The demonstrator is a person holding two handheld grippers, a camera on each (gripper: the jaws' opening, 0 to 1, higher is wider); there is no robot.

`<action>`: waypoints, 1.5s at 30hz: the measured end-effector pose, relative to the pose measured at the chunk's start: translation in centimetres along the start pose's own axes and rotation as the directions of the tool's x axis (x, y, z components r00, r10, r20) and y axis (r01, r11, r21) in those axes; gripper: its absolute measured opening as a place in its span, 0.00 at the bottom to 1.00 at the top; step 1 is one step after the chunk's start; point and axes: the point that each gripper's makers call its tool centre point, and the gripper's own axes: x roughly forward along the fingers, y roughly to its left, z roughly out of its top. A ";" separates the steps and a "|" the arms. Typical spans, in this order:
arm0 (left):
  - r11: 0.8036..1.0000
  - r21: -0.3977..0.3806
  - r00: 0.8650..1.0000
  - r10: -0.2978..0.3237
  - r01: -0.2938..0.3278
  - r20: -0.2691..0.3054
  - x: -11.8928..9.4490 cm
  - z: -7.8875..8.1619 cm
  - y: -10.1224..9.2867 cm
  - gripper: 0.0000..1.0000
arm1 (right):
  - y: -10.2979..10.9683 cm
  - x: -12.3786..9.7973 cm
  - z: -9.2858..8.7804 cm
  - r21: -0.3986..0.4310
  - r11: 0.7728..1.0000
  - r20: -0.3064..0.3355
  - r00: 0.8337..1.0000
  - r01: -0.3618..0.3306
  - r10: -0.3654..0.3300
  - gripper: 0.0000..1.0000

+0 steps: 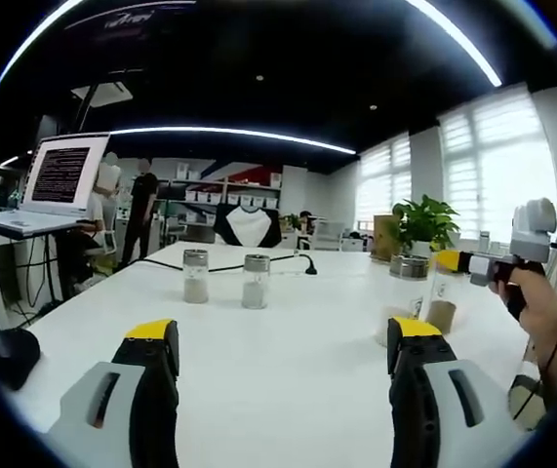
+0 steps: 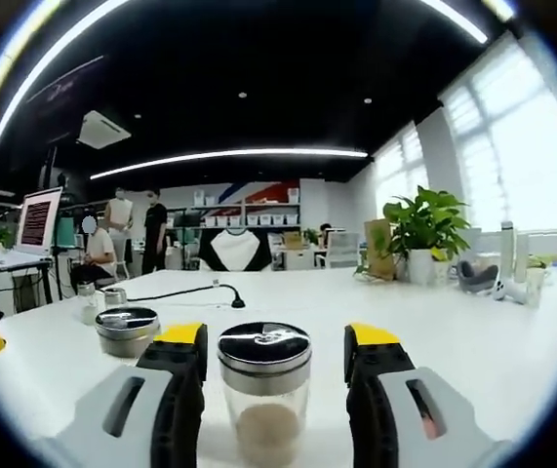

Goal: Rotate the seasoning bottle until the label or dispensing opening points toward the visible target arrow and the bottle remains upright within the marked orientation range

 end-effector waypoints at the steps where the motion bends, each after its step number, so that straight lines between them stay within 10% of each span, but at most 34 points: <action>1: 1.000 0.012 1.000 -0.005 0.006 -0.006 0.0 0.0 -0.1 0.93 | 0.4 0.0 0.2 0.013 0.999 0.014 0.999 -0.029 0.029 0.59; 7: 1.000 0.006 1.000 -0.019 0.019 -0.023 0.0 -0.3 -0.4 0.93 | 0.9 -0.2 1.4 -0.008 0.996 0.052 0.994 -0.094 0.094 0.61; 21: 1.000 0.002 0.999 -0.025 0.025 -0.043 0.1 -0.5 -0.3 1.00 | 0.4 0.3 0.0 -0.084 0.961 -0.081 0.963 -0.265 0.258 0.63; 31: 1.000 -0.003 0.999 -0.031 0.030 -0.043 0.0 -0.4 -0.7 1.00 | 0.5 0.6 -0.9 -0.025 0.903 -0.122 0.898 -0.428 0.422 0.63; 39: 0.999 -0.001 0.998 -0.033 0.033 -0.047 -0.1 -0.4 -0.8 1.00 | 1.4 0.1 -1.4 0.041 0.792 -0.109 0.785 -0.609 0.609 0.63; 45: 0.999 0.000 0.998 -0.045 0.045 -0.048 0.0 -0.4 -1.1 1.00 | 1.7 0.1 -1.6 0.028 0.764 -0.103 0.758 -0.645 0.644 0.63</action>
